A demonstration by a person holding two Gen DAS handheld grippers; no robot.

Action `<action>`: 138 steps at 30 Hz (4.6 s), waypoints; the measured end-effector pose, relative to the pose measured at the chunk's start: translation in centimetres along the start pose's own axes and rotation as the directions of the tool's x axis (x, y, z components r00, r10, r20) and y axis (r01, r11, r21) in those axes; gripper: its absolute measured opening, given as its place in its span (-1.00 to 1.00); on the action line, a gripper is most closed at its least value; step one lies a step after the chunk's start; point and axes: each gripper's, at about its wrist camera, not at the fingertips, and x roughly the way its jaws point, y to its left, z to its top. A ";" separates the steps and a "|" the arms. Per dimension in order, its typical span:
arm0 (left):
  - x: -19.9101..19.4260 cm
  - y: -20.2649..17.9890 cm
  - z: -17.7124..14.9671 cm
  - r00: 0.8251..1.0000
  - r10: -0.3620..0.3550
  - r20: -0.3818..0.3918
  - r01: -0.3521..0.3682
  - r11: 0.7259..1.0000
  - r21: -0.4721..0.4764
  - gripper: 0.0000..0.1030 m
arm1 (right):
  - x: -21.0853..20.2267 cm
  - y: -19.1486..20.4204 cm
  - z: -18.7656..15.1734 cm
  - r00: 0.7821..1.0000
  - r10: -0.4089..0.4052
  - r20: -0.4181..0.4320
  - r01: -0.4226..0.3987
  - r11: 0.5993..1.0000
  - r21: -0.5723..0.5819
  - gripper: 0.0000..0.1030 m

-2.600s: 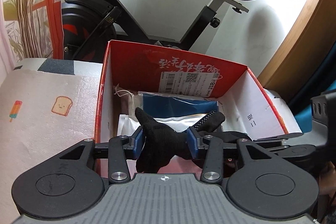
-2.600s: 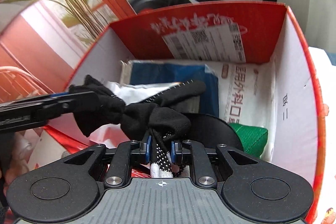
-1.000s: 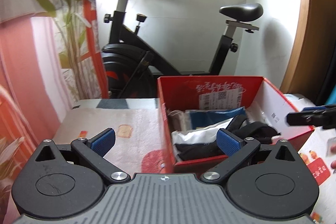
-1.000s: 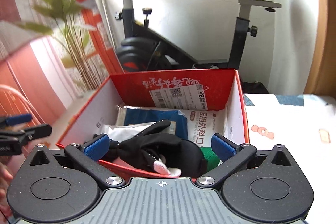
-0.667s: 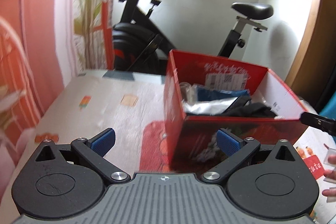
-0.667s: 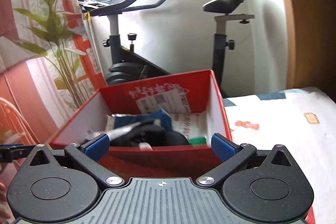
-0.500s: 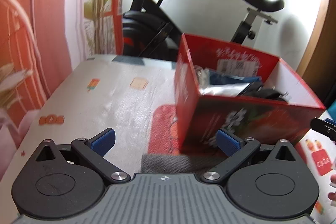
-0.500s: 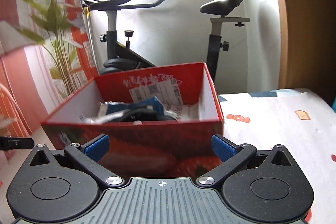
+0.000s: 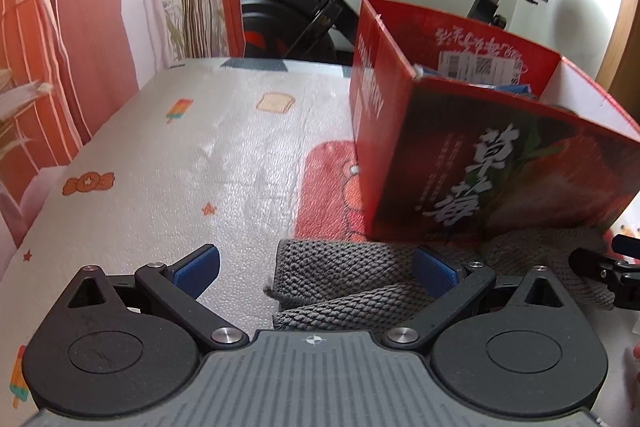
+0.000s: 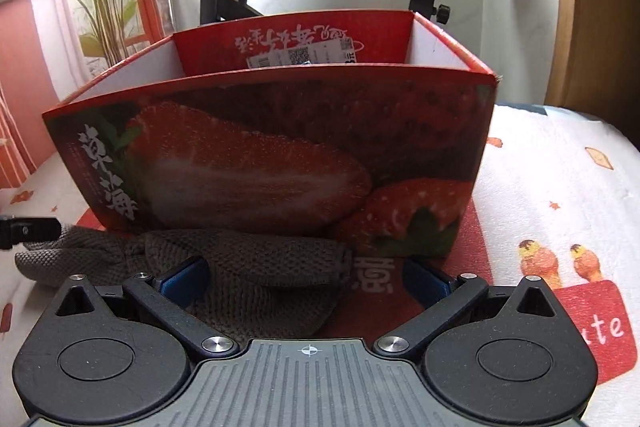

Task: Organize soft objects
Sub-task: 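Move the open left tool down to the grey knit glove beside the box, then close the left tool on the grey knit glove, then lift the grey knit glove with the left tool over the red box, then lower the grey glove into the box and open the left tool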

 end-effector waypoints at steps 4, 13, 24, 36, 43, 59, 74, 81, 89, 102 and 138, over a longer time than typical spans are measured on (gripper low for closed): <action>1.0 0.0 -0.4 0.999 0.008 -0.049 -0.008 1.000 -0.006 1.00 | 1.0 0.3 -0.4 0.999 -0.018 -0.039 0.017 1.000 -0.019 0.99; 2.4 0.2 -1.1 0.994 -0.010 -0.112 0.009 1.000 -0.013 1.00 | 2.2 1.2 -1.5 0.996 -0.006 -0.084 0.001 0.998 -0.063 0.99; 2.4 0.1 -1.5 0.996 -0.023 -0.082 0.024 1.000 0.017 1.00 | 2.9 2.1 -1.8 0.994 -0.019 -0.108 0.007 0.994 -0.109 0.99; 2.8 0.2 -1.0 0.992 -0.022 -0.121 0.024 1.000 0.015 1.00 | 3.1 1.8 -1.4 0.992 -0.004 -0.123 -0.011 0.992 -0.124 0.99; 2.6 0.0 -1.2 0.991 -0.029 -0.127 0.031 0.999 0.018 0.86 | 3.0 1.9 -1.3 0.991 0.002 -0.137 -0.022 0.990 -0.139 0.99; 0.1 -1.9 -2.3 0.986 -0.148 -0.075 0.154 0.985 0.073 -0.57 | 0.3 4.2 -1.3 0.982 0.129 -0.141 -0.160 0.958 -0.238 -0.71; -6.0 0.0 -0.2 0.971 -0.199 0.130 0.198 0.980 0.015 -0.63 | -6.2 4.1 2.1 0.973 0.228 0.043 -0.205 0.930 -0.306 -0.75; -9.3 0.2 2.8 0.946 -0.224 0.233 0.226 0.974 0.020 -0.63 | -9.0 4.3 5.8 0.957 0.259 0.130 -0.204 0.921 -0.330 -0.75; -8.8 -0.5 4.2 0.935 -0.275 0.223 0.278 0.960 0.021 -0.63 | -9.3 3.5 8.1 0.959 0.242 0.145 -0.189 0.933 -0.306 -0.75; -6.0 -3.2 9.9 0.923 -0.315 0.219 0.302 0.949 0.093 -0.62 | -7.0 0.9 14.1 0.971 0.183 0.155 -0.139 0.956 -0.259 -0.75; 8.0 -9.4 15.6 0.965 -0.247 -0.093 0.261 0.945 0.197 0.76 | 10.8 -2.9 18.5 0.945 0.027 -0.327 -0.053 0.996 -0.072 -0.60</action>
